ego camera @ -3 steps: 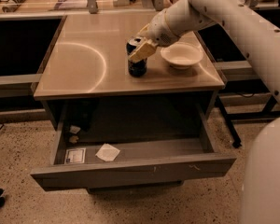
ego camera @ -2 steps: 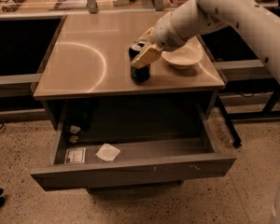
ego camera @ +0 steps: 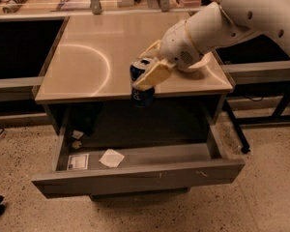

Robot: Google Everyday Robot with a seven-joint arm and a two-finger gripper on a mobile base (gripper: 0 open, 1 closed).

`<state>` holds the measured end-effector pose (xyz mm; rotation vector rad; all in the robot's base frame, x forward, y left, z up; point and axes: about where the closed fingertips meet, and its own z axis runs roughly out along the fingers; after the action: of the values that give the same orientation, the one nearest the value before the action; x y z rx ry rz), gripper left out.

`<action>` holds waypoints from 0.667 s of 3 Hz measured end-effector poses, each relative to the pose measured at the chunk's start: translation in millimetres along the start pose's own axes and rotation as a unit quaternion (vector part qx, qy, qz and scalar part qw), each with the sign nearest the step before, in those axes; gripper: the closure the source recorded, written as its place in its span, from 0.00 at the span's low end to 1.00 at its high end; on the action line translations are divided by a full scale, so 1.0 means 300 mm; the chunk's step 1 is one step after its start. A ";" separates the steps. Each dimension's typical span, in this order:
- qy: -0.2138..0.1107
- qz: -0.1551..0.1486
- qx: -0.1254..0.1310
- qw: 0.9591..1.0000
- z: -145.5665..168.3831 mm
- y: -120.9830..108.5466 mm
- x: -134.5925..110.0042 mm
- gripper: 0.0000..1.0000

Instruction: Place pepsi can into top drawer

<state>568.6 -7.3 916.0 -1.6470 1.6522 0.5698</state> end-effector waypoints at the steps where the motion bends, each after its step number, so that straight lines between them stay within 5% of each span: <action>1: 0.000 0.000 0.000 1.000 0.001 -0.001 0.000 1.00; 2: 0.011 -0.020 -0.016 1.000 0.074 0.041 0.052 1.00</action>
Offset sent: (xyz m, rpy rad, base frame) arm -0.0185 0.0151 -0.0782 -0.0858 -0.0203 0.1206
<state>561.7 -0.1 887.9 -1.7109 1.6294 0.5636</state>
